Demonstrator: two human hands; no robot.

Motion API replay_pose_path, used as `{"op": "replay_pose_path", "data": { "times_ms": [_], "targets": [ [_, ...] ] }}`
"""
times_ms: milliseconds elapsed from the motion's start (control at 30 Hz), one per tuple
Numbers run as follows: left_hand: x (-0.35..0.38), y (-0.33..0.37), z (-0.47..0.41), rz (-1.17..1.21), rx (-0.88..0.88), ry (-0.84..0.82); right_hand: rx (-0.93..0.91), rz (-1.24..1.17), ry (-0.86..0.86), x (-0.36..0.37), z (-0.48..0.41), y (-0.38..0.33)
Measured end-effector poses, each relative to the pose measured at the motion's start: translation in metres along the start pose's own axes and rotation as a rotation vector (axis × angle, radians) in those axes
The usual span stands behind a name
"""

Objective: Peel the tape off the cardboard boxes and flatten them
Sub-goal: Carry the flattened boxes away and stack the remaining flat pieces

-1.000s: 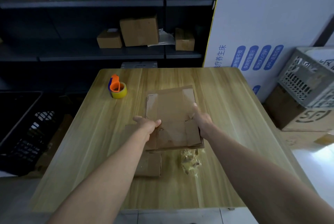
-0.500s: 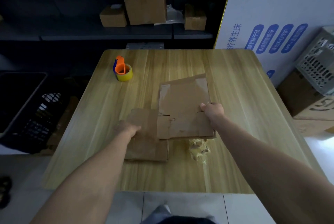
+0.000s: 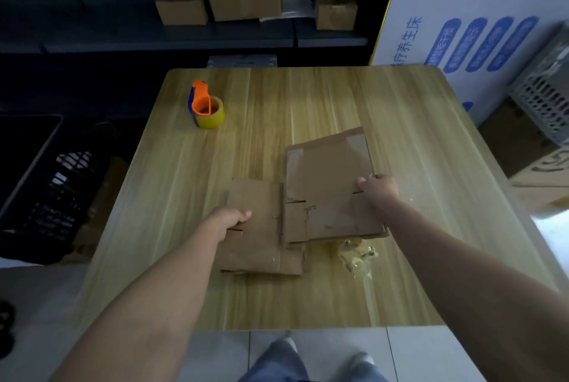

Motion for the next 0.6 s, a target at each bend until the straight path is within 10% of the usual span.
{"op": "replay_pose_path", "data": {
  "times_ms": [333,600],
  "targets": [
    [-0.055,0.099,0.026,0.175,0.275,0.205,0.061,-0.331,0.028,-0.041,0.000,-0.024],
    [0.019,0.190,0.093,0.216,0.436,0.022,0.094,-0.482,0.237,-0.183,-0.032,0.001]
  ]
}}
Point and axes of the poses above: each hand's wrist, its own z-axis away from the middle knuckle, its own x-axis out of the palm, y = z × x, the point moved 4 cm from there along -z, towards the middle knuckle, and after that the axes turned 10 degrees about y, right-handed, at the moved point
